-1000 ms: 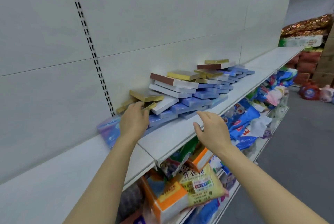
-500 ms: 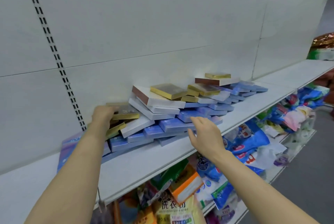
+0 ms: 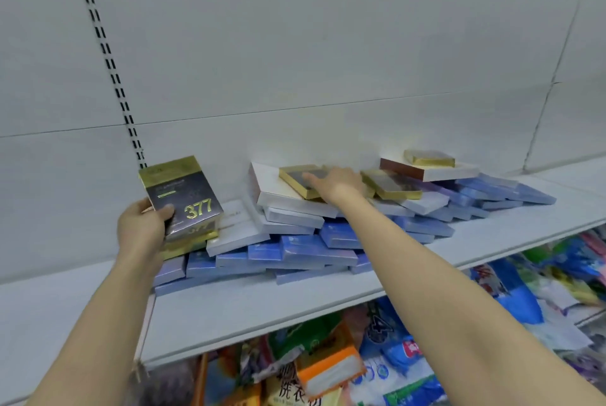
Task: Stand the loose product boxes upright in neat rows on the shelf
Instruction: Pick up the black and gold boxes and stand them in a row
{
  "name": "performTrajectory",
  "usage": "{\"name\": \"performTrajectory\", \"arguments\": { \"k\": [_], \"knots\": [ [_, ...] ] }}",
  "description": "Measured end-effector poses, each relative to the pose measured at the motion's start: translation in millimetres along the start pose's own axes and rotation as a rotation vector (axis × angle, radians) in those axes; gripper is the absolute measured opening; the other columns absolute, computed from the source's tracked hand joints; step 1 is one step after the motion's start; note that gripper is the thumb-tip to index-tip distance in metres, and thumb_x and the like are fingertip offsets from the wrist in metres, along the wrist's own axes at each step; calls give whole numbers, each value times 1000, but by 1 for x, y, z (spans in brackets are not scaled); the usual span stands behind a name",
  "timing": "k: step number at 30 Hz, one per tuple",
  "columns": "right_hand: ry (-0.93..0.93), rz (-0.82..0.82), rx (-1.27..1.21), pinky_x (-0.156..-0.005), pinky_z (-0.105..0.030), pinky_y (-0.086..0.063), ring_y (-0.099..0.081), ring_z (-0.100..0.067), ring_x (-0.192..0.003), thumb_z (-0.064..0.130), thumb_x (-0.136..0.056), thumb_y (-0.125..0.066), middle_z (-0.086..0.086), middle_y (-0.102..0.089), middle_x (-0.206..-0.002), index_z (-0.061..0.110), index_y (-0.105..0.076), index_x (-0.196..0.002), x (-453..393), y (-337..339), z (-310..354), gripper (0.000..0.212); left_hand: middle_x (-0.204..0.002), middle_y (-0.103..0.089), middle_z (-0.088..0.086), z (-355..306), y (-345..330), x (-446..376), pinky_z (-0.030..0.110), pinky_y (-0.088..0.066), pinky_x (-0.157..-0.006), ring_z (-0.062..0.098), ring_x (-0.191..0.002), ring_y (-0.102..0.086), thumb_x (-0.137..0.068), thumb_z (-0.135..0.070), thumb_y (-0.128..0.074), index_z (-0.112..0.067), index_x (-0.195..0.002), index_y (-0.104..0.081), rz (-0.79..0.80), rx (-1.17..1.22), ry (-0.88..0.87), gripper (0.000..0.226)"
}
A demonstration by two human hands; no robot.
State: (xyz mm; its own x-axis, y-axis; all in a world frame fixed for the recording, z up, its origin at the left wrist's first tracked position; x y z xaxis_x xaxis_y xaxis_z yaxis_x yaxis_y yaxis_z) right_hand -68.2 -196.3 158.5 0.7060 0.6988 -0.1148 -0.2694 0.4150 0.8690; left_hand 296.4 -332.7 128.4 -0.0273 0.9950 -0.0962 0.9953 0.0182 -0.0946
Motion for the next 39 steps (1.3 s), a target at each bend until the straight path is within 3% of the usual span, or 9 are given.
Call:
{"name": "performTrajectory", "arguments": {
  "k": [3, 7, 10, 14, 19, 27, 33, 36, 39],
  "knots": [
    [-52, 119, 11, -80, -36, -49, -53, -29, -103, 86, -64, -50, -11, -56, -125, 18, -57, -115, -13, -10, -5, 85, -89, -64, 0, -7, 0, 13, 25, -40, -60, 11, -67, -54, -94, -4, -60, -9, -127, -55, 15, -26, -26, 34],
    [-102, 195, -295, -73, -30, -42, -50, -23, -91, 53, -84, -67, -7, -53, -105, 10, -51, -108, 5, 0, -16, 51, -102, -66, 7, -3, 4, 29, 27, -45, -66, 15, -72, -57, -93, -4, -62, -8, -134, -54, 28, -35, -28, 42],
    [-170, 46, -603, -67, -33, -49, -55, -24, -86, 34, -89, -68, -7, -58, -98, 4, -54, -109, 14, 3, -38, 39, -110, -68, 8, -2, 8, 46, 32, -52, -77, 20, -84, -64, -93, -2, -61, -12, -134, -54, 39, 6, -42, 44],
    [-125, -178, -966, -84, -47, -56, -63, -25, -98, 17, -93, -61, -4, -64, -112, 16, -53, -116, 41, 4, -51, 25, -107, -71, 5, 2, 22, 73, 36, -54, -80, 23, -94, -69, -95, -1, -59, -28, -138, -52, 22, 70, -85, 51],
    [3, -15, -1370, -70, -38, -61, -68, -23, -97, 1, -94, -57, -3, -64, -111, 24, -50, -129, 103, -15, -41, 42, -121, -69, 7, 25, 42, 91, 40, -53, -90, 26, -111, -66, -96, 3, -55, -33, -136, -56, -9, 197, -83, 54],
    [72, 201, -1453, -72, -33, -57, -67, -27, -102, 1, -96, -54, -11, -68, -111, 26, -50, -134, 200, -80, -7, 46, -120, -70, 12, 53, 110, 122, 34, -54, -85, 25, -109, -67, -94, 4, -56, -33, -136, -57, -87, 252, -44, 56],
    [101, 289, -1442, -78, -38, -57, -68, -27, -101, 1, -95, -56, -7, -71, -109, 28, -50, -133, 262, -122, 41, 47, -120, -68, 18, 65, 183, 141, 47, -44, -108, 33, -118, -61, -93, 6, -56, -36, -132, -60, -137, 225, -24, 57],
    [124, 303, -1432, -82, -42, -57, -69, -26, -100, 0, -95, -55, -6, -72, -105, 29, -52, -132, 295, -134, 69, 47, -118, -70, 15, 62, 223, 150, 49, -45, -106, 32, -116, -63, -94, 4, -56, -39, -131, -60, -144, 202, -13, 56],
    [122, 337, -1449, -85, -44, -57, -69, -25, -99, -4, -94, -53, -6, -73, -105, 29, -54, -130, 329, -147, 98, 48, -117, -71, 5, 58, 263, 160, 35, -53, -94, 18, -110, -67, -96, 1, -56, -39, -134, -58, -160, 166, -5, 55]
  ]
}}
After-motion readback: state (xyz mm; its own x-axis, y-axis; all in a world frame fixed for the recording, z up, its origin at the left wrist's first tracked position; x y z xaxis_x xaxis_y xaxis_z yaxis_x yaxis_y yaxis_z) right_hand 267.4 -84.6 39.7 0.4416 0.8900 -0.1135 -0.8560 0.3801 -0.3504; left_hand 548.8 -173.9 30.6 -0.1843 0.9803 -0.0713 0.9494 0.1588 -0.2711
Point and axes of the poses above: each hand's wrist, its own x-axis away from the middle knuckle, its own y-axis out of the back of the hand, z = x × y, the point moved 10 cm from there along -x, towards the middle knuckle
